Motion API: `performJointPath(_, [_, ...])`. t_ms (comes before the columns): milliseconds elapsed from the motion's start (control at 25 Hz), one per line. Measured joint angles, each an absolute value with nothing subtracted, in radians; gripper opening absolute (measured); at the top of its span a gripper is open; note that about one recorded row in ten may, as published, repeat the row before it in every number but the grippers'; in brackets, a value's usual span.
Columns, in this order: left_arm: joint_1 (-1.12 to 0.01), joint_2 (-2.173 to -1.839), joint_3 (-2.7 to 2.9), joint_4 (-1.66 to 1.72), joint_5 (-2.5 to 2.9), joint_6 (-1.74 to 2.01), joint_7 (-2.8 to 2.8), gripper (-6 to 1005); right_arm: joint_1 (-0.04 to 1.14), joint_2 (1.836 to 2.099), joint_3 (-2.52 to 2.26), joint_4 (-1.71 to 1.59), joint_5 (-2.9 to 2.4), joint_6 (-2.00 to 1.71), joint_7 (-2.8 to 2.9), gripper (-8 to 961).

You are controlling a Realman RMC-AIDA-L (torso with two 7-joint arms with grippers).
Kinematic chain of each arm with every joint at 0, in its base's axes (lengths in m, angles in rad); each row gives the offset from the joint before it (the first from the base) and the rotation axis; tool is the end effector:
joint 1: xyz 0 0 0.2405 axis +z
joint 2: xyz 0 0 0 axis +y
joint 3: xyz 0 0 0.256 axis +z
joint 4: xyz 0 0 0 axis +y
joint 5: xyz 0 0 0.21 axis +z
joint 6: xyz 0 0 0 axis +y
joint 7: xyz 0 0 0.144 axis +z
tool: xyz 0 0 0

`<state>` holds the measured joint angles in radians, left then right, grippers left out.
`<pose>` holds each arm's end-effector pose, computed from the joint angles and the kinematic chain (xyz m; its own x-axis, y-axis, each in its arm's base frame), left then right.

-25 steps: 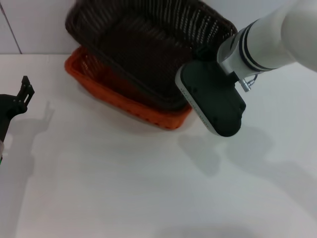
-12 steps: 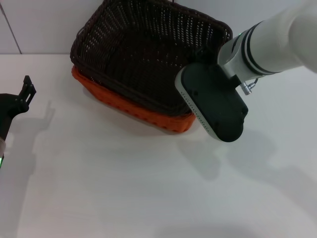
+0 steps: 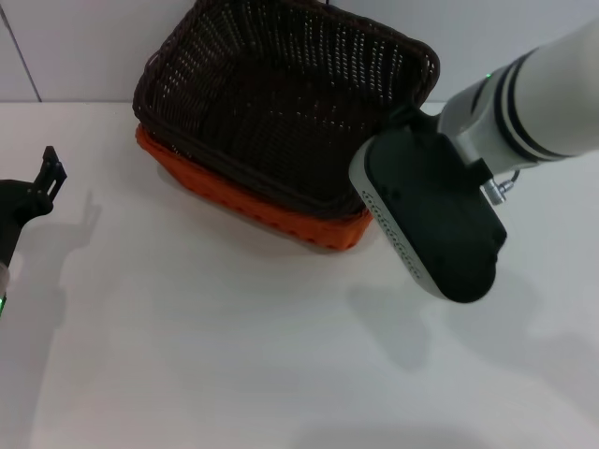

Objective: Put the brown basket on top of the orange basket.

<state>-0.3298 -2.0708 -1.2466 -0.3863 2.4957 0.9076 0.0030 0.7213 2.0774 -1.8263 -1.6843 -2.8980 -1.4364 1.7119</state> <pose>-0.3475 0.3388 0.0034 0.7124 0.0406 0.7006 0.6988 0.0497 -0.7135 0.0570 0.3523 -0.0208 0.4356 0.5640 0.7016 0.8083 -0.5880 -0.0291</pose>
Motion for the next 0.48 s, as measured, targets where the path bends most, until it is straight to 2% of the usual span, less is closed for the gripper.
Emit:
performJointPath(280, [-0.330,-2.068,-1.250,-0.385,2.495,0.907,0.007,834,0.660,2.078,-1.793,-1.849,-2.827,-1.491,1.755,580])
performJointPath(480, [-0.332,-2.068,-1.262,-0.385,2.495,0.911,0.010,833,0.580,2.082,-1.730,-1.871,-2.825,-1.300,1.845,580])
